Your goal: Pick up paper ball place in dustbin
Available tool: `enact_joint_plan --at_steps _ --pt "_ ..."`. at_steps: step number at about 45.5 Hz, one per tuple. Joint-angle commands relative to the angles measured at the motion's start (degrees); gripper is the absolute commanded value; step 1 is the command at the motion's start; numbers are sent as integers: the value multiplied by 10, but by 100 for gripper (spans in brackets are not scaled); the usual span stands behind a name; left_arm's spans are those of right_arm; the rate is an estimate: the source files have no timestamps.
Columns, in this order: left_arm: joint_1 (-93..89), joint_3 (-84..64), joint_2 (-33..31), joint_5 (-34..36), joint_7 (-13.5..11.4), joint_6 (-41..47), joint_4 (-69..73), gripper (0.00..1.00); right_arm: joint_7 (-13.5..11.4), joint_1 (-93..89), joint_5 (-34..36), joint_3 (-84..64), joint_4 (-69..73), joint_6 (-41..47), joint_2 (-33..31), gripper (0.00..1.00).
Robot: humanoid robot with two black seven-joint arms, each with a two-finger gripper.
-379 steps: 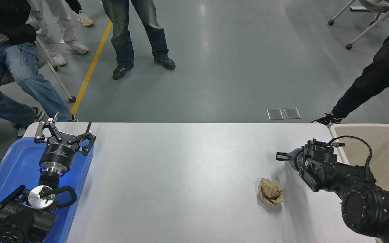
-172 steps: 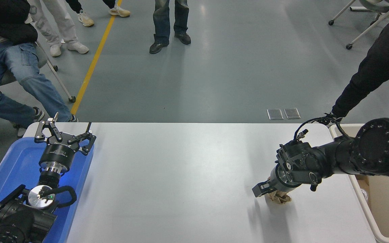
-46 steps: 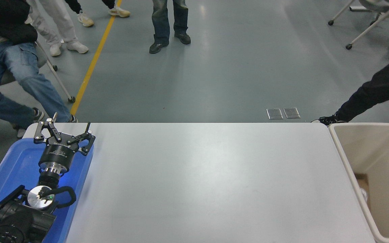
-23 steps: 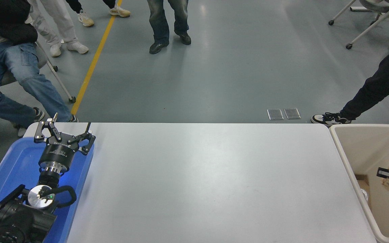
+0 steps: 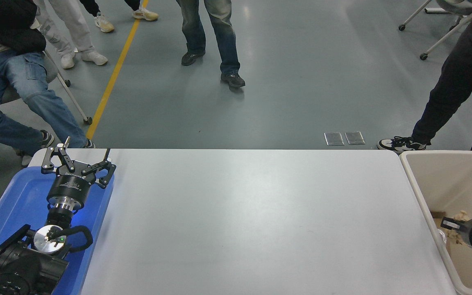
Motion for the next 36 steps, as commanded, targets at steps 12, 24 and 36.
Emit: enact_joint_plan --at_steps 12,24,36 --pt "-1 2 0 1 1 0 -1 99 0 104 5 -45 107 12 -58 100" --pt "-1 2 0 1 1 0 -1 99 4 503 6 -381 416 51 -128 100" --pt "0 2 0 1 1 0 -1 99 4 778 113 -486 606 256 14 100"
